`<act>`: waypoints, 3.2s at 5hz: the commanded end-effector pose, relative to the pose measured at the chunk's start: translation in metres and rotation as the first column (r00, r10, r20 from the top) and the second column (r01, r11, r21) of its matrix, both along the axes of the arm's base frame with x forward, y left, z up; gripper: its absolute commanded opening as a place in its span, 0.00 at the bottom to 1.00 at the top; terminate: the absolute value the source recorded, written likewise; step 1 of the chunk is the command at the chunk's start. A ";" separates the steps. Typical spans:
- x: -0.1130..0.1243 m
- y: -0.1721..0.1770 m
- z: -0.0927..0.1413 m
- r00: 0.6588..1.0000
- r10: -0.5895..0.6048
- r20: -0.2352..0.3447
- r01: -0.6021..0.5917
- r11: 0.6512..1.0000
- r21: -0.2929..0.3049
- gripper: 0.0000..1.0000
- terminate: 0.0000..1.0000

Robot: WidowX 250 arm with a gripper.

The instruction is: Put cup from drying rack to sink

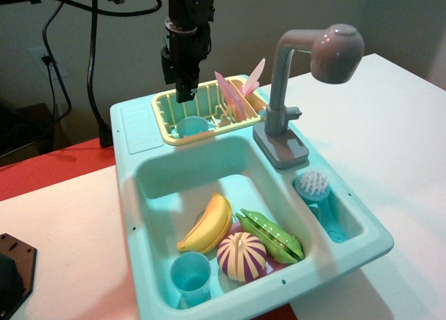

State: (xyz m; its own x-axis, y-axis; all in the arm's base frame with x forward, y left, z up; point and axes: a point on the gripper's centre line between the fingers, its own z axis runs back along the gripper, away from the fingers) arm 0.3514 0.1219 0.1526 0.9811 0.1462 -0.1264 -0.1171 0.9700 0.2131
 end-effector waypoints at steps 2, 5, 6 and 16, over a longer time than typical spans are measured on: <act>0.003 0.000 -0.007 1.000 0.010 0.004 -0.010 1.000 0.000 1.00 0.00; 0.004 -0.001 -0.034 1.000 0.004 -0.027 -0.004 1.000 0.017 1.00 0.00; 0.005 0.000 -0.040 0.999 0.009 -0.030 -0.009 1.000 0.023 1.00 0.00; 0.012 -0.035 0.041 0.984 -0.036 0.176 0.027 0.998 0.057 0.00 0.00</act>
